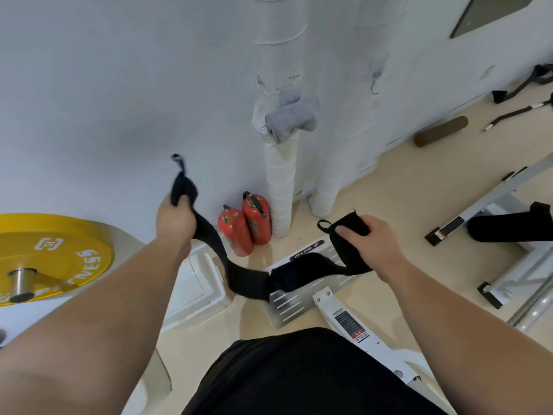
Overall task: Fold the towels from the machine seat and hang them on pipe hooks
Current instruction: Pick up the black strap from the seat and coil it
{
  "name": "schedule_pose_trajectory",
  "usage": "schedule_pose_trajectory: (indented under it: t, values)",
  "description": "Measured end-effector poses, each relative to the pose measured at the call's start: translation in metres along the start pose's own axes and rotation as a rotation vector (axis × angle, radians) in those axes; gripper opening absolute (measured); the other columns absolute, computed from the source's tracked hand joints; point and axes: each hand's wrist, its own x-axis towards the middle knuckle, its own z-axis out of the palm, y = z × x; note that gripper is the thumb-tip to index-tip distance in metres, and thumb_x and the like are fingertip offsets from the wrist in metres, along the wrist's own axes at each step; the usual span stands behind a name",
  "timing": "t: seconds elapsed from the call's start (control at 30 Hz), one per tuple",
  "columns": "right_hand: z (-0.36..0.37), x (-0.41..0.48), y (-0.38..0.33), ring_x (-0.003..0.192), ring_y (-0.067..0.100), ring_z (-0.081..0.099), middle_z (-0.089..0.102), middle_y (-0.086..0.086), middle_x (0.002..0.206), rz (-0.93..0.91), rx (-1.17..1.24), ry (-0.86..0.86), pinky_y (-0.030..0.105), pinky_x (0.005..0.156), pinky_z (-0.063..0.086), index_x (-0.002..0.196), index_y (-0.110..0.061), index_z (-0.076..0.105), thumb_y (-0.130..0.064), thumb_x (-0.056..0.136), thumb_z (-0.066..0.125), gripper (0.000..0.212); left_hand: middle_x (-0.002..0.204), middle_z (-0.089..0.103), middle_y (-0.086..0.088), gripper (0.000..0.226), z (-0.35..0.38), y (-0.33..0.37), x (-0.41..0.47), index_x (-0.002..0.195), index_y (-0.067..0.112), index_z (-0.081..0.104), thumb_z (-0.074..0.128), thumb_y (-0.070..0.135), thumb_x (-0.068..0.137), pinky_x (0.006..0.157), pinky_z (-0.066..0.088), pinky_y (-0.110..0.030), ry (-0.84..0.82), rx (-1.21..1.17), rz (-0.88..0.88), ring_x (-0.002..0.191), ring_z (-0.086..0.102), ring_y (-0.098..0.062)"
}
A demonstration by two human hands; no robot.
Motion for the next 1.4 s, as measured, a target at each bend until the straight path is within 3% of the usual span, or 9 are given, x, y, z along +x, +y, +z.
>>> schedule_pose_trajectory:
  t: [0.17,0.27,0.4,0.5,0.57,0.87,1.2,1.33,1.4]
  values:
    - [0.025,-0.006,-0.014,0.107,0.022,0.064,0.065,-0.007,0.117,-0.174,-0.644,-0.357,0.034,0.081,0.051,0.135,-0.035,0.050,-0.079,0.047,0.081,0.103,0.088,0.064,0.010,0.063,0.026,0.008,-0.037,0.097,0.027,0.059,0.075,0.075,0.058,0.073,0.052,-0.033,-0.643,1.102,0.553,0.081,0.062,-0.016]
    - [0.038,0.001,-0.010,0.096,0.027,0.063,0.058,0.002,0.120,-0.222,-1.221,-0.462,0.037,0.071,0.054,0.148,-0.032,0.030,-0.070,0.048,0.086,0.121,0.095,0.063,0.005,0.029,0.034,0.004,-0.048,0.104,0.024,0.063,0.073,0.031,0.078,0.071,0.045,-0.030,-0.587,1.747,0.804,0.087,0.062,-0.020]
    - [0.040,0.015,0.015,0.105,0.032,0.062,0.052,0.016,0.132,-0.010,-1.318,-0.453,0.029,0.061,0.045,0.148,-0.019,0.035,-0.033,0.081,0.077,0.080,0.075,0.052,0.007,0.022,0.025,0.002,-0.035,0.089,0.022,0.062,0.056,0.002,0.083,0.067,0.038,-0.028,-0.461,1.973,0.650,0.066,0.051,-0.014]
    - [0.031,0.014,0.028,0.078,0.025,0.058,0.057,0.006,0.086,0.017,-1.289,-0.456,0.029,0.059,0.038,0.107,-0.012,0.056,-0.014,0.095,0.054,0.012,0.070,0.052,0.010,0.020,0.015,0.003,-0.018,0.080,0.023,0.060,0.055,0.004,0.080,0.064,0.037,-0.025,-0.437,2.021,0.495,0.061,0.050,-0.012]
    - [0.028,0.016,0.035,0.075,0.023,0.059,0.058,0.003,0.082,0.020,-1.282,-0.382,0.031,0.065,0.042,0.100,-0.018,0.059,-0.018,0.094,0.056,0.007,0.076,0.057,0.011,0.020,0.007,-0.004,-0.010,0.084,0.025,0.064,0.054,0.007,0.081,0.069,0.041,-0.024,-0.427,2.098,0.449,0.072,0.059,-0.013]
    - [-0.003,0.042,0.073,0.096,0.038,0.066,0.070,0.020,0.103,0.330,-0.558,-0.017,0.033,0.073,0.045,0.105,-0.007,0.067,-0.033,0.092,0.057,0.031,0.071,0.064,0.005,0.016,-0.031,-0.031,-0.008,0.081,0.020,0.064,0.061,0.006,0.076,0.074,0.057,-0.029,-0.360,2.000,0.110,0.072,0.065,-0.019]
    - [0.015,0.028,0.042,0.088,0.025,0.072,0.074,0.004,0.092,0.186,-0.036,-0.301,0.028,0.065,0.052,0.101,-0.017,0.072,-0.039,0.088,0.075,0.025,0.074,0.062,-0.002,0.024,0.023,-0.035,-0.010,0.079,0.019,0.062,0.058,0.038,0.093,0.059,0.043,-0.031,-0.461,1.199,0.255,0.072,0.061,-0.025]
    - [0.019,0.016,0.034,0.104,0.025,0.064,0.060,0.001,0.118,0.229,-0.121,-0.388,0.034,0.085,0.051,0.134,-0.024,0.056,-0.045,0.081,0.081,0.062,0.075,0.061,-0.007,0.029,0.024,-0.037,-0.016,0.079,0.012,0.061,0.062,0.037,0.093,0.060,0.044,-0.032,-0.294,0.822,0.044,0.074,0.062,-0.030]
    - [0.022,0.009,0.032,0.100,0.021,0.064,0.065,0.001,0.117,0.208,-0.168,-0.441,0.036,0.089,0.052,0.122,-0.023,0.064,-0.041,0.081,0.081,0.047,0.076,0.059,-0.009,0.032,0.023,-0.033,-0.018,0.090,0.005,0.063,0.063,0.037,0.093,0.066,0.048,-0.037,-0.180,0.569,-0.102,0.080,0.062,-0.035]
